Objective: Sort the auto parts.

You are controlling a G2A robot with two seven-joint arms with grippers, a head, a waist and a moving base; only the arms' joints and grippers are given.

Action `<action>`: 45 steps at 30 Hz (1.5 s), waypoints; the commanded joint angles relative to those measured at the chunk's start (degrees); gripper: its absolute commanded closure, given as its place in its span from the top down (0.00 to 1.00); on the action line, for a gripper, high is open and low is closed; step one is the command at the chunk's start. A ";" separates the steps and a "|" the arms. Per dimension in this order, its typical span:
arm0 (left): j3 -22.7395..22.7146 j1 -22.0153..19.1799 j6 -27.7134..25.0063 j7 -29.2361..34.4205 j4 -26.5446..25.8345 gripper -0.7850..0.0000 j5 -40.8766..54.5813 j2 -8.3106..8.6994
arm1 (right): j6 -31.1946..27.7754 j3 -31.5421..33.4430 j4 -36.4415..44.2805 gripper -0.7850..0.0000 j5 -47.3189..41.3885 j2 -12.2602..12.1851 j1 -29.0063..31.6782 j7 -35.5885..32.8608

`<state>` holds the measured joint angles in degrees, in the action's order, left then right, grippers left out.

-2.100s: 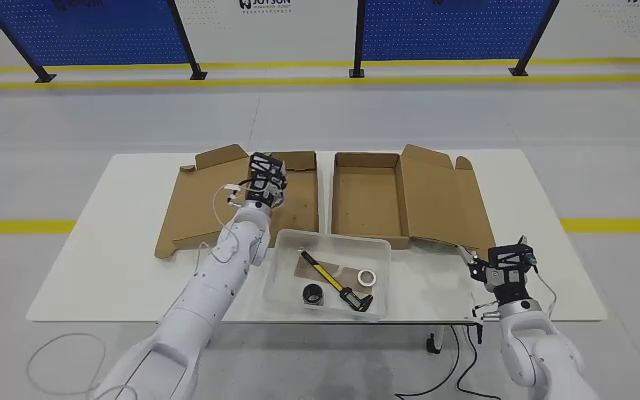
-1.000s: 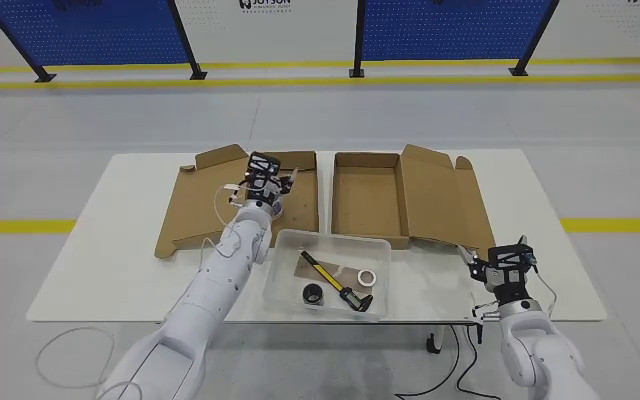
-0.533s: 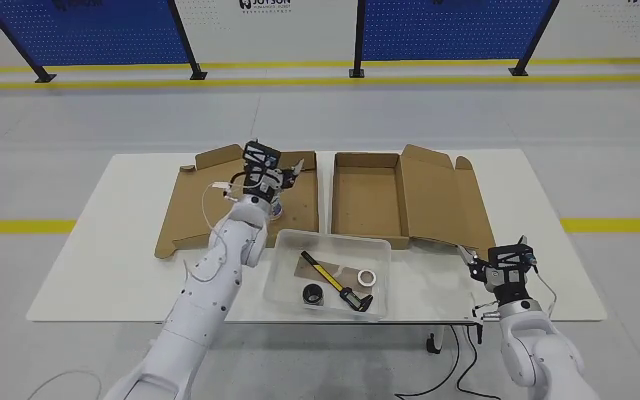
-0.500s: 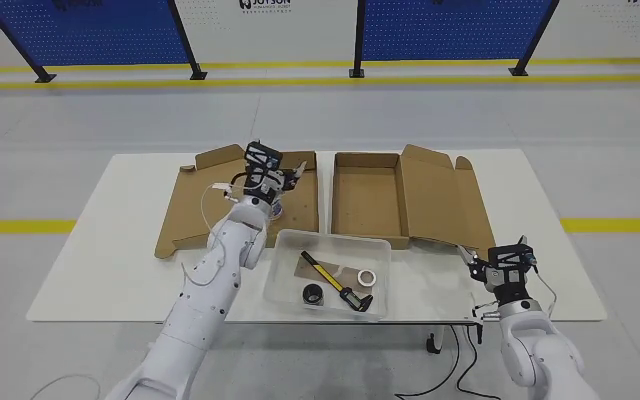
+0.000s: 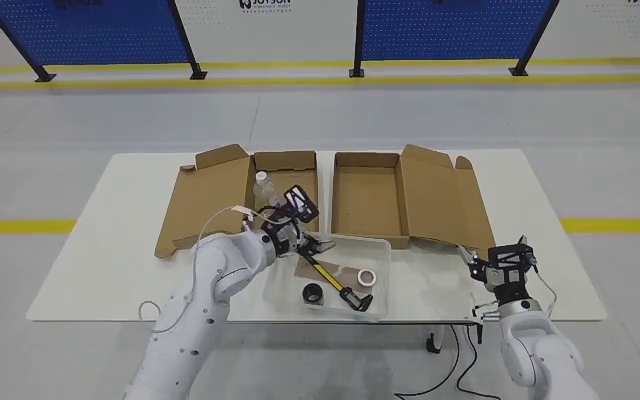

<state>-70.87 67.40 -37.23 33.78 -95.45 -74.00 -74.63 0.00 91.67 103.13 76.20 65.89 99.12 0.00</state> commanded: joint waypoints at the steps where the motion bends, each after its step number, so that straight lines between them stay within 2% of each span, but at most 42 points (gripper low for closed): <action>1: 0.33 0.27 -0.65 5.11 -0.71 1.00 4.11 0.08 | 0.00 0.00 0.00 1.00 0.00 0.00 0.00 0.00; 5: 0.87 0.23 1.14 13.40 -1.01 1.00 11.40 0.18 | 0.00 0.00 0.00 1.00 0.00 0.00 0.00 0.00; 8: 0.54 0.47 3.42 18.10 -1.56 1.00 23.24 0.15 | 0.00 0.00 0.00 1.00 0.00 0.00 0.00 0.00; 11: 0.09 0.25 6.70 23.86 -2.47 1.00 28.40 0.46 | 0.00 0.00 0.00 1.00 0.00 0.00 0.00 0.00; 15: 0.03 -0.24 11.67 30.71 -3.09 1.00 30.12 0.91 | 0.00 0.00 0.00 1.00 0.00 0.00 0.00 0.00; 20: 0.50 -0.48 16.27 35.57 -2.89 1.00 33.89 1.24 | 0.00 0.00 0.00 1.00 0.00 0.00 0.00 0.00; 35: 1.00 -0.04 15.62 34.99 -3.03 1.00 35.13 1.36 | 0.00 0.00 0.00 1.00 0.00 0.00 0.00 0.00; 40: 1.34 -0.75 16.59 38.92 -3.15 1.00 35.01 1.96 | 0.00 0.00 0.00 1.00 0.00 0.00 0.00 0.00; 42: 1.21 -1.13 17.61 40.40 -2.15 1.00 37.68 2.09 | 0.00 0.00 0.00 1.00 0.00 0.00 0.00 0.00; 45: 1.56 -2.58 19.21 42.30 -0.25 1.00 35.60 2.41 | 0.00 0.00 0.00 1.00 0.00 0.00 0.00 0.00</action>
<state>-69.64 65.28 -18.66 75.64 -96.36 -36.59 -72.31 0.00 91.67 103.13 76.20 65.89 99.12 0.00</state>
